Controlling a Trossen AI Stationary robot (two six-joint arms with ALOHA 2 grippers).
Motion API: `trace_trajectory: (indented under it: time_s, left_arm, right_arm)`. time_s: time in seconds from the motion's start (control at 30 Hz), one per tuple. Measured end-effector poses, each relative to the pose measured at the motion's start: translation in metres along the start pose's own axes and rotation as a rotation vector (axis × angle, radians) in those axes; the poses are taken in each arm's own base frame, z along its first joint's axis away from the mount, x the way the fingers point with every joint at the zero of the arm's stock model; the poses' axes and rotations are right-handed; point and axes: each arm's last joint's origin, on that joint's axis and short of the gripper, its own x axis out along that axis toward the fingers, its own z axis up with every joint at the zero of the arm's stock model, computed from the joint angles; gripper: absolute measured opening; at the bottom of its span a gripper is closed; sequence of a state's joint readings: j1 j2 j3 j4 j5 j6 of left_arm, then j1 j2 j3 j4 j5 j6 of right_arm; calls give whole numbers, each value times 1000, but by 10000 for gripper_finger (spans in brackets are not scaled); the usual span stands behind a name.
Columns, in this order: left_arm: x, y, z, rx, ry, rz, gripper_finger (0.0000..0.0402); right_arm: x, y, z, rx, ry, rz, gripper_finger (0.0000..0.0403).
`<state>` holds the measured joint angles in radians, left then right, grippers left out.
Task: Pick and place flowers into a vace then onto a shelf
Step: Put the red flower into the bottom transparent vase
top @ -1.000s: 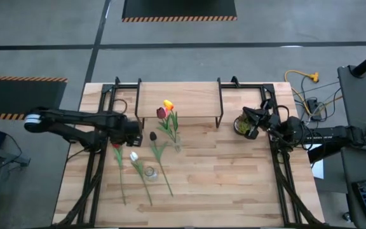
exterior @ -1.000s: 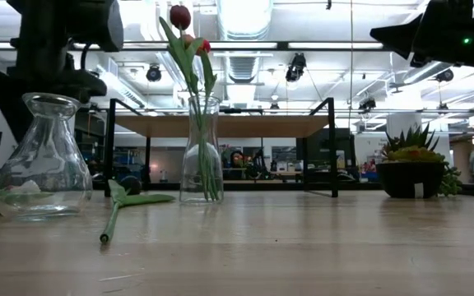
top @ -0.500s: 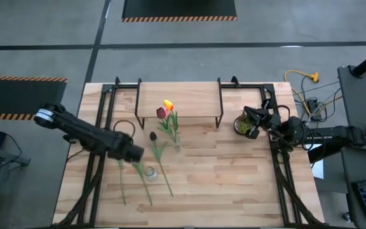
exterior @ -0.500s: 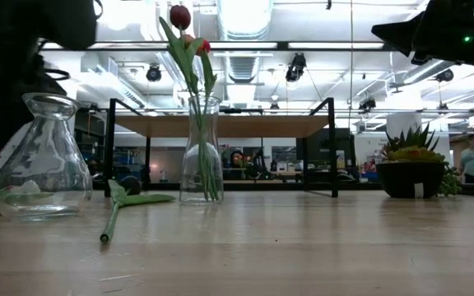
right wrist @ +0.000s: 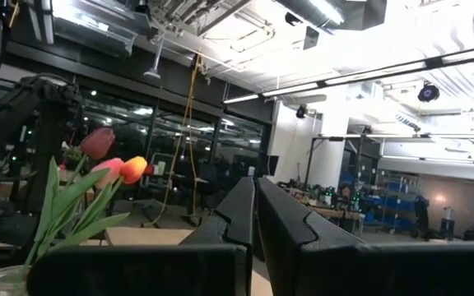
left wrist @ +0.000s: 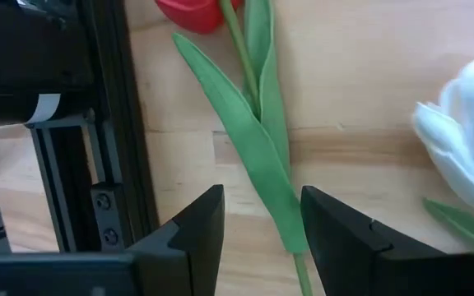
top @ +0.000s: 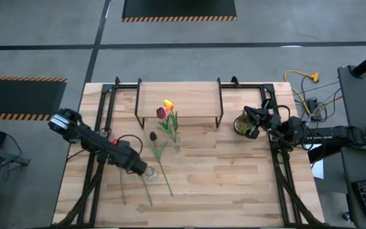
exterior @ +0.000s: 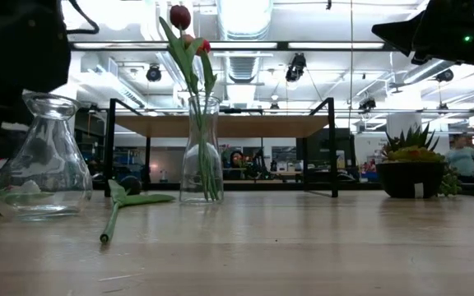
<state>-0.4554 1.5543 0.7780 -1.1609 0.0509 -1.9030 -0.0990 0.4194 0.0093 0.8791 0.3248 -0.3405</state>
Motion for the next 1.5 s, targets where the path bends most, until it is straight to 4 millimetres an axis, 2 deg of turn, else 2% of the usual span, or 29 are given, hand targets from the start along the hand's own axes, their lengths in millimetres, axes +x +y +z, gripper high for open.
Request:
trace_trajectory:
  time_s: [0.43, 0.8, 0.97, 1.23, 1.5]
  left_arm:
    - [12, -10, -3, -20, -8, 23, 146]
    - [27, 2, 2, -18, 16, -20, 143]
    - [23, 13, 5, -12, 53, -105, 111]
    - [20, 35, 11, -1, 111, -185, 12]
    - [18, 45, 15, 29, 139, -299, 4]
  right_arm:
    - [0, 0, -1, -2, 5, 3, 9]
    - [0, 0, -1, -2, 6, 3, 9]
    - [0, 0, 0, -2, 5, 2, 9]
    - [0, 0, 0, -2, 4, 2, 9]
    - [0, 0, 0, -4, 2, 4, 9]
